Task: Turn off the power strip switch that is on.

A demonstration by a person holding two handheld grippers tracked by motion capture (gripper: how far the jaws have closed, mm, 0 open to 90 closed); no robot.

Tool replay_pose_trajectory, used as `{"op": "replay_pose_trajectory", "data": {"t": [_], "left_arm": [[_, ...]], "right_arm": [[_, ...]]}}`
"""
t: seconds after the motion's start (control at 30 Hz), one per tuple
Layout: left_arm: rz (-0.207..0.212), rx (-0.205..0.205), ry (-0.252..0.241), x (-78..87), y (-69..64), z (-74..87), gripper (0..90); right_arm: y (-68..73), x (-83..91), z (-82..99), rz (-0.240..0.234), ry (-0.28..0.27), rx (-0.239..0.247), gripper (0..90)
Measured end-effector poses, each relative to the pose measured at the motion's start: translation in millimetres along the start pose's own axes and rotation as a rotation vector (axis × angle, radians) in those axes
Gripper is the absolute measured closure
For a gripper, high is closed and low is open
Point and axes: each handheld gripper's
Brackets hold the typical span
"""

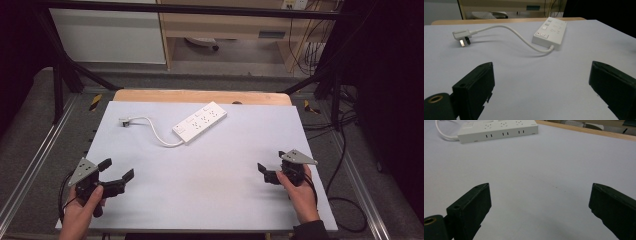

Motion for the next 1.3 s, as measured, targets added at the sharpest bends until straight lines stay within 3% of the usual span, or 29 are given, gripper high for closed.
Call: {"op": "replay_pose_trajectory", "data": {"t": [0.43,0.9,1.1,1.2,1.3], "left_arm": [[0.006,-0.004,-0.019,3.6,-2.2,-2.2,6.6],[0.045,-0.036,-0.056,9.7,-10.2,-6.7,6.4],[0.061,-0.024,-0.102,12.8,-14.7,-10.9,6.8],[0.058,0.008,-0.139,12.7,-16.3,-18.7,7.6],[0.050,0.003,-0.129,8.9,-17.3,-21.9,7.7]], "right_arm": [[4.5,-0.5,-1.7,-0.002,0.000,0.009,3.4],[21.0,-3.3,-5.7,-0.056,-0.011,0.063,2.9],[23.4,-3.7,-6.1,-0.060,-0.007,0.072,2.8],[24.0,-4.0,-5.4,-0.064,0.001,0.075,3.1],[23.4,-4.0,-5.6,-0.061,-0.003,0.072,3.1]]}}
Point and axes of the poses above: each handheld gripper's, and its own axes: x roughly backward along the jaws, z roughly out of its underside, y roughly to its left, and after that the axes turned 10 degrees about -z, right-handed
